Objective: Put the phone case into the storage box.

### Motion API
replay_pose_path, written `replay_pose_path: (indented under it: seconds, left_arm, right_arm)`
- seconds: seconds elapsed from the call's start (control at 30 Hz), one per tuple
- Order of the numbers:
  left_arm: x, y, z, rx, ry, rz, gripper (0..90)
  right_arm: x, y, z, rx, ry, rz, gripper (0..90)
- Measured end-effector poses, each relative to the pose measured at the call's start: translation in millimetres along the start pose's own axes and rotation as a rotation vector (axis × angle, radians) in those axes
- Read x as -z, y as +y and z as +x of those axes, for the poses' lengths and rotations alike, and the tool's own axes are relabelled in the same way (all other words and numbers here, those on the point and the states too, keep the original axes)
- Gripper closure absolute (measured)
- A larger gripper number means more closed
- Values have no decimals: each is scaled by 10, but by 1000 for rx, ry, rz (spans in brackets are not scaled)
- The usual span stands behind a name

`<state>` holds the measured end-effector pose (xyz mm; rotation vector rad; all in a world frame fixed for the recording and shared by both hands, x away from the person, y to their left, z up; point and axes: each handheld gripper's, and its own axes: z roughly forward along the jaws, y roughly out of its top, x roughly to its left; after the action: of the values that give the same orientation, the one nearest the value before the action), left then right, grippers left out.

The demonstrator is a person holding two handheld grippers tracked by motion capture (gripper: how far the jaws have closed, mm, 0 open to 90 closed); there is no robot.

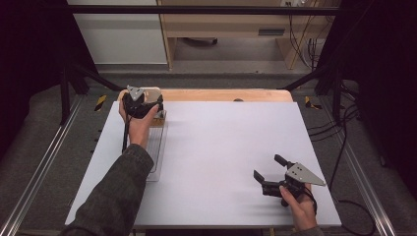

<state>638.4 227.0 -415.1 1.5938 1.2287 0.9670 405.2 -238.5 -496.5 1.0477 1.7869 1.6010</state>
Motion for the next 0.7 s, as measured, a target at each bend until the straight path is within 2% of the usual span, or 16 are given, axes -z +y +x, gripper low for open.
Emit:
replay_pose_path:
  seconds: [0.7]
  left_arm:
    - [81, 55, 23, -6, 0, -13, 41]
  right_arm:
    - [-3, 0, 11, -3, 4, -2, 24]
